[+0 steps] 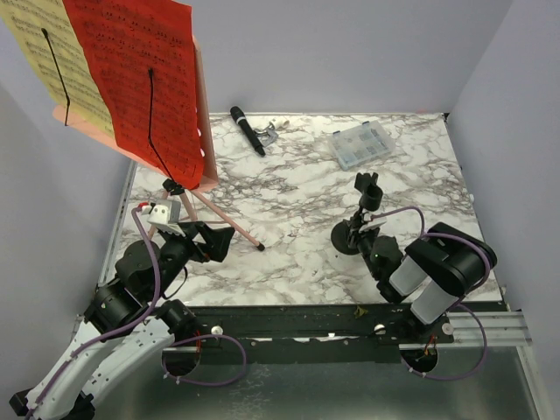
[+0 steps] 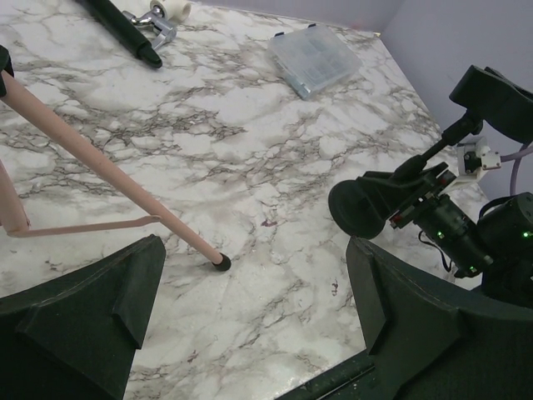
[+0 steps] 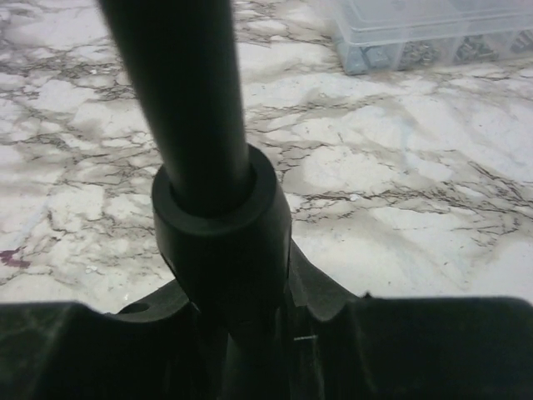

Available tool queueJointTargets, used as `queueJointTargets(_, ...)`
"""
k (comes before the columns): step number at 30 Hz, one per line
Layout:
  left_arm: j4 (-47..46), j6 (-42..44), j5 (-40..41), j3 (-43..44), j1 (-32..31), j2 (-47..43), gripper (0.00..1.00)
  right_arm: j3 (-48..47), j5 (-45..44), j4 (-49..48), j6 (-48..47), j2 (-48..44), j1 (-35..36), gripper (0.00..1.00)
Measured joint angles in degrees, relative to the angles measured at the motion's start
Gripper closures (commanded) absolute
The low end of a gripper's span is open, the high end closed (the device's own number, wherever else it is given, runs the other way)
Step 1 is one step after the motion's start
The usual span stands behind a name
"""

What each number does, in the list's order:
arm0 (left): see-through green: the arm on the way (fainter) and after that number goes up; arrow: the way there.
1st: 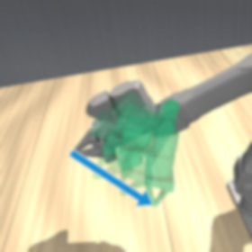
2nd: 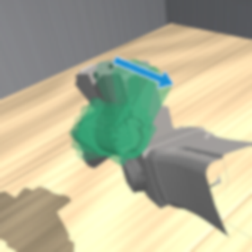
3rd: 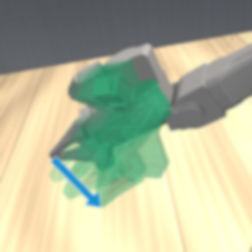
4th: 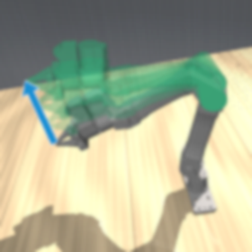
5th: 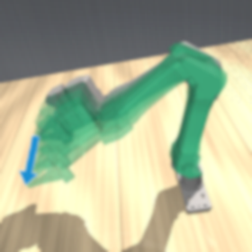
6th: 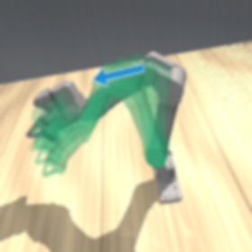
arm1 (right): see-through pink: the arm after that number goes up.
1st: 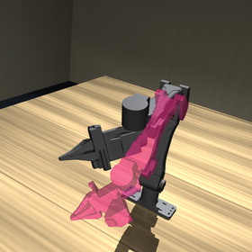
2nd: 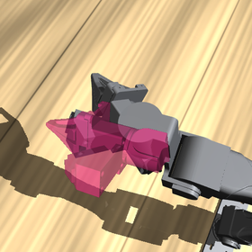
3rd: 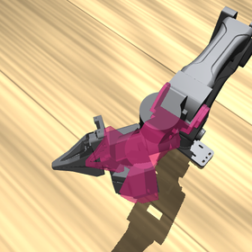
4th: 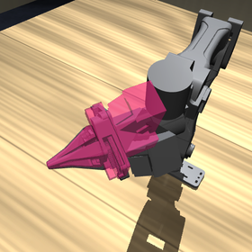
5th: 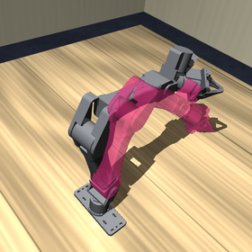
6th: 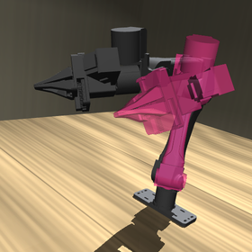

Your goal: Set up the instrument practice props

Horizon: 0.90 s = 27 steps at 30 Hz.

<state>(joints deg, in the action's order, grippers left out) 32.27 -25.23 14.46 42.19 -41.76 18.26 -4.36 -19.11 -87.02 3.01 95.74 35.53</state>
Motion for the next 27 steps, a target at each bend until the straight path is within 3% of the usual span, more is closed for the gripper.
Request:
queueJointTargets(8,0.0,0.0,0.2,0.0,0.0,-0.7,0.01,-0.7,1.3,9.5,3.2,-11.1,0.5,0.35)
queueJointTargets(14,0.0,0.0,0.2,0.0,0.0,-0.7,0.01,-1.9,3.9,22.8,5.3,-23.8,0.5,0.08)
queueJointTargets(18,0.0,0.0,0.2,0.0,0.0,-0.7,0.01,-1.9,6.3,32.7,7.6,-36.3,0.5,0.01)
queueJointTargets(27,0.1,0.0,0.7,0.0,0.0,-1.5,0.01,-2.6,19.1,54.9,15.7,-64.5,0.5,0.01)
